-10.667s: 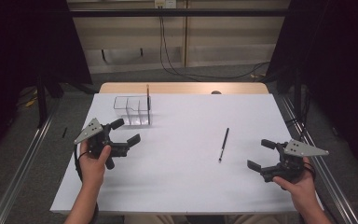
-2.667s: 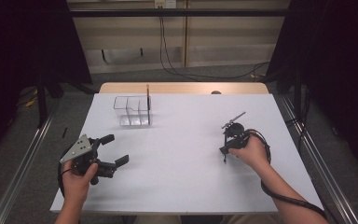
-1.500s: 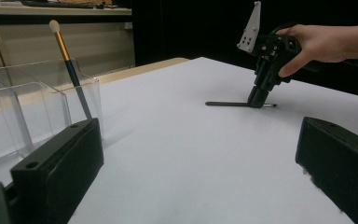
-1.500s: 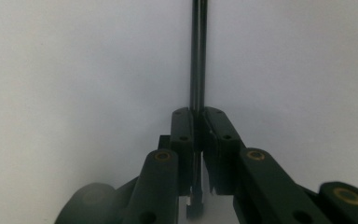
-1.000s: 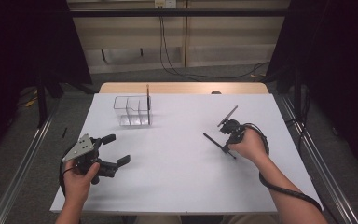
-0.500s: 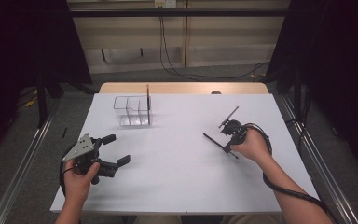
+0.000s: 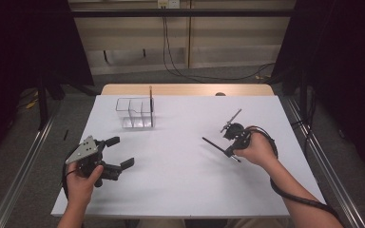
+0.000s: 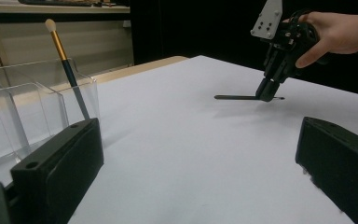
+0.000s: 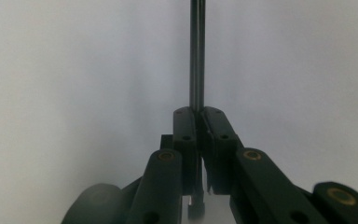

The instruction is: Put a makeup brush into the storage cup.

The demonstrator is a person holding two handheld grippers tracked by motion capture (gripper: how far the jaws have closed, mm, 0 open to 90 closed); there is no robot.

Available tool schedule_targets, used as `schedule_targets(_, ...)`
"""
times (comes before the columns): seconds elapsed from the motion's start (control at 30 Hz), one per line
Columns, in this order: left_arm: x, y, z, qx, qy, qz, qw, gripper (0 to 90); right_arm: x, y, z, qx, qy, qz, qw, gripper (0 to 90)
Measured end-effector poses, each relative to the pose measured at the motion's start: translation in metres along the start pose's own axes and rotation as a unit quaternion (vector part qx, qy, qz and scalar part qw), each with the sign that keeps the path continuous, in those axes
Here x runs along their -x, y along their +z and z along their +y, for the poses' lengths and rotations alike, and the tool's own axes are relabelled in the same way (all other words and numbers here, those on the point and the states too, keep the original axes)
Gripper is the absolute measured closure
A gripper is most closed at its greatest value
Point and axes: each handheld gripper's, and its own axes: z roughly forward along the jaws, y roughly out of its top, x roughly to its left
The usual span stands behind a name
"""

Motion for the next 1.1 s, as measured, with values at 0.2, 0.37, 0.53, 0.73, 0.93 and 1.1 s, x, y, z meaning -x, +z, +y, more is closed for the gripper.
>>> schedule_targets(0.2,0.0,0.003,0.0,-0.005,-0.001,-0.004,1.0,0.8,-0.014,-0.001,0.008,0.009,-0.029,0.015,0.9994,84.9)
schedule_targets(0.37,0.001,0.004,0.0,-0.008,-0.002,-0.007,0.9999,0.7,-0.026,0.001,0.014,0.007,-0.052,0.024,0.9983,84.9)
schedule_targets(0.53,0.002,0.006,0.0,-0.007,-0.006,-0.01,0.9999,0.7,-0.035,0.004,0.017,0.005,-0.071,0.032,0.9969,85.0)
schedule_targets(0.73,0.002,0.007,-0.001,-0.011,-0.005,-0.013,0.9998,0.8,-0.042,0.003,0.019,0.004,-0.09,0.04,0.9952,84.9)
schedule_targets(0.93,0.003,0.01,-0.001,-0.019,-0.004,-0.014,0.9997,0.7,-0.046,0.001,0.021,0.006,-0.101,0.047,0.9938,84.9)
schedule_targets(1.1,0.005,0.012,0.0,-0.022,-0.003,-0.016,0.9996,0.7,-0.049,0.001,0.021,0.006,-0.113,0.049,0.9924,84.9)
